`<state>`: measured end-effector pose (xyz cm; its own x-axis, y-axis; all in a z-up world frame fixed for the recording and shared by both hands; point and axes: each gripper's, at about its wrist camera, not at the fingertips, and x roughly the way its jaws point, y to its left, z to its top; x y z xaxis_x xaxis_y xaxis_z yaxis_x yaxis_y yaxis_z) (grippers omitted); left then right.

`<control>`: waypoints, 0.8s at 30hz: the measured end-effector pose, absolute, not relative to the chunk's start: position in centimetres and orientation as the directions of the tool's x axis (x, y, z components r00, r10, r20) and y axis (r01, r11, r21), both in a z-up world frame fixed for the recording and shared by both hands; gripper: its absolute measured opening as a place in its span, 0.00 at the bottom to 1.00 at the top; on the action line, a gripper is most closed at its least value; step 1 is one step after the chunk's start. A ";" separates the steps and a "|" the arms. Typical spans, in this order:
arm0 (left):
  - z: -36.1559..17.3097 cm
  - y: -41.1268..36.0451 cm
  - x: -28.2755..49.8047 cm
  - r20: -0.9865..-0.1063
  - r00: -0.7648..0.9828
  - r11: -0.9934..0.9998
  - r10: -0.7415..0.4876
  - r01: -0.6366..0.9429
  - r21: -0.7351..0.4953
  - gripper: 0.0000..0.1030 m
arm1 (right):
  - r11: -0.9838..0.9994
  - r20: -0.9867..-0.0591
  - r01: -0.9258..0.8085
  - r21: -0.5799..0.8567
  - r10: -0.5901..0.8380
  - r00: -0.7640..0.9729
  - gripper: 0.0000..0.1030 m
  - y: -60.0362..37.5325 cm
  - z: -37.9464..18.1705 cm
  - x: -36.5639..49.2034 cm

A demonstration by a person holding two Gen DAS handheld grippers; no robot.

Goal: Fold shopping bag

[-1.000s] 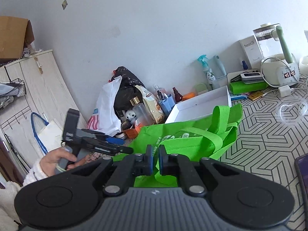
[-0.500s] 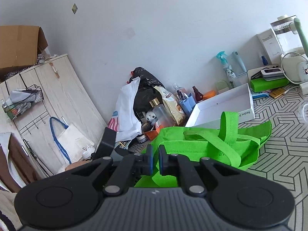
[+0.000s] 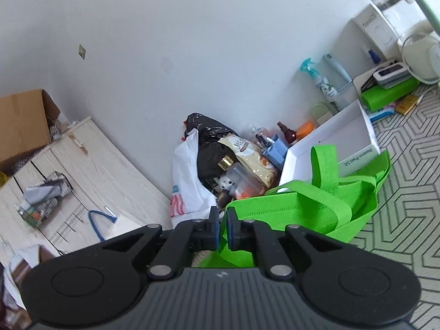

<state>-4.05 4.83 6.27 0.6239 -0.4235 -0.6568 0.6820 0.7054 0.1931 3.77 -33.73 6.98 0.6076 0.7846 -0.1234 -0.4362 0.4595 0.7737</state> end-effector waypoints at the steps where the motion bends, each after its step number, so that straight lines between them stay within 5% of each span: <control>1: 6.1 4.6 -4.7 -0.642 0.640 0.688 -0.423 0.688 0.232 0.87 | 0.443 -0.115 -0.434 0.785 0.791 0.601 0.07 -33.8 7.0 4.1; 3: 5.6 4.1 -6.0 -0.621 0.663 0.654 -0.417 0.694 0.302 0.95 | 0.410 -0.097 -0.428 0.805 0.803 0.588 0.07 -33.9 7.0 4.6; 13: 3.1 3.0 -6.5 -0.636 0.659 0.606 -0.401 0.712 0.356 0.96 | 0.357 -0.093 -0.377 0.854 0.820 0.564 0.07 -33.7 6.7 6.3; 24: 5.4 4.9 -7.3 -0.638 0.563 0.608 -0.525 0.773 0.183 0.97 | 0.359 -0.110 -0.329 0.873 0.804 0.584 0.07 -34.4 5.4 7.3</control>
